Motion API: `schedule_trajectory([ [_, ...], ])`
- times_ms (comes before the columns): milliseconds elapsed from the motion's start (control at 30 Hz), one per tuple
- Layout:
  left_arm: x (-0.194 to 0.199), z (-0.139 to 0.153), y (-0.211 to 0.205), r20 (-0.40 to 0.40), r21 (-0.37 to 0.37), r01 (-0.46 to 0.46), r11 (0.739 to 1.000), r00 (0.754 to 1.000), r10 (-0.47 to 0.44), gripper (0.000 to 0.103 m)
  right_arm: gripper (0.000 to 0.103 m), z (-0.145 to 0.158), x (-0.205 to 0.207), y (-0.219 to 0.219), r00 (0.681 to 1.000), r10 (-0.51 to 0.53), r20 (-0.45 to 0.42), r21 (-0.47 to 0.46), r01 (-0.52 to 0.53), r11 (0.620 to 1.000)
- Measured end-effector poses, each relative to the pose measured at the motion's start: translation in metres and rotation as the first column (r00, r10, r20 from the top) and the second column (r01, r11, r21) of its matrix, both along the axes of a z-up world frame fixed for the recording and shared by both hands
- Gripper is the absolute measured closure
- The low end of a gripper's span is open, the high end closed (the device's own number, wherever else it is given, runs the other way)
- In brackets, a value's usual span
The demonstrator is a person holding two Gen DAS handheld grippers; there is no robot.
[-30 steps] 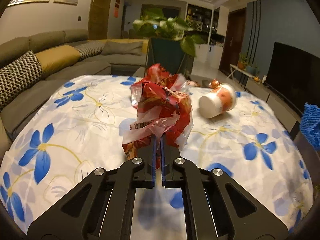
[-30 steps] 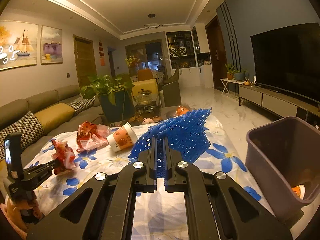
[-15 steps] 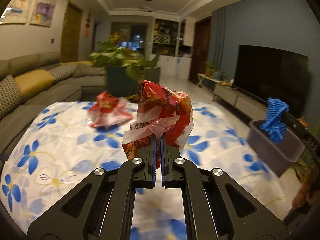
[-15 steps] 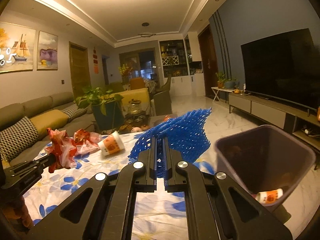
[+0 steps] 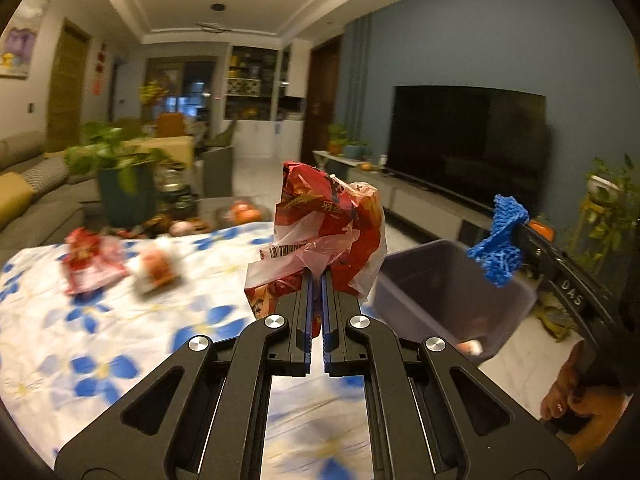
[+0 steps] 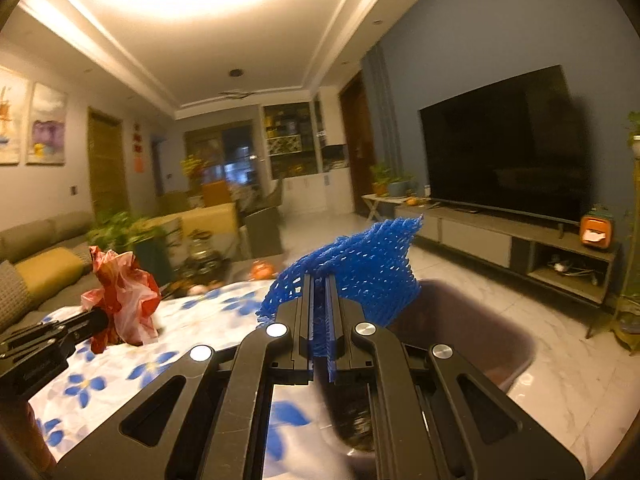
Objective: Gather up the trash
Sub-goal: 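Carry the red bag and blue net over the grey bin with both tools, then open both tools to drop the bag and net into the bin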
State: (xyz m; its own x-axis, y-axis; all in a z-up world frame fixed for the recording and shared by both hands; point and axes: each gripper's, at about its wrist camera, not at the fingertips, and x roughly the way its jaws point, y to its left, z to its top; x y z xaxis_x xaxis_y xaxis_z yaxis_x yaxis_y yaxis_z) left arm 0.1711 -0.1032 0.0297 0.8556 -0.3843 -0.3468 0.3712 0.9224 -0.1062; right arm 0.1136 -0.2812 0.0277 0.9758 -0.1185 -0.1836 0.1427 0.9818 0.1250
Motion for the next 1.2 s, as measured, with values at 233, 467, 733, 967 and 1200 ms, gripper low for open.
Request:
schedule_trajectory([
  [233, 0.023, -0.008, -0.066, -0.021, -0.025, 0.099, 0.995, 0.995, -0.1, 0.1, 0.097, -0.003, 0.008, -0.044, 0.996, -0.084, -0.014, -0.003, 0.084, 0.996],
  [467, 0.045, -0.028, -0.11, -0.058, -0.027, 0.168, 0.985, 0.984, -0.169, 0.1, 0.097, -0.015, 0.015, -0.053, 0.995, -0.091, -0.033, -0.022, 0.091, 0.996],
  [733, 0.055, -0.041, -0.128, -0.08, -0.035, 0.213, 0.976, 0.973, -0.215, 0.099, 0.097, -0.022, 0.022, -0.057, 0.996, -0.077, -0.044, -0.029, 0.076, 0.997],
  [967, 0.065, -0.052, -0.134, -0.116, -0.054, 0.241, 0.969, 0.962, -0.246, 0.097, 0.094, -0.028, 0.033, -0.059, 0.995, -0.078, -0.067, -0.024, 0.077, 0.997],
  [1200, 0.067, -0.059, -0.141, -0.131, -0.05, 0.265, 0.963, 0.954, -0.27, 0.088, 0.081, -0.03, 0.036, -0.061, 0.993, -0.092, -0.078, -0.029, 0.09, 0.996],
])
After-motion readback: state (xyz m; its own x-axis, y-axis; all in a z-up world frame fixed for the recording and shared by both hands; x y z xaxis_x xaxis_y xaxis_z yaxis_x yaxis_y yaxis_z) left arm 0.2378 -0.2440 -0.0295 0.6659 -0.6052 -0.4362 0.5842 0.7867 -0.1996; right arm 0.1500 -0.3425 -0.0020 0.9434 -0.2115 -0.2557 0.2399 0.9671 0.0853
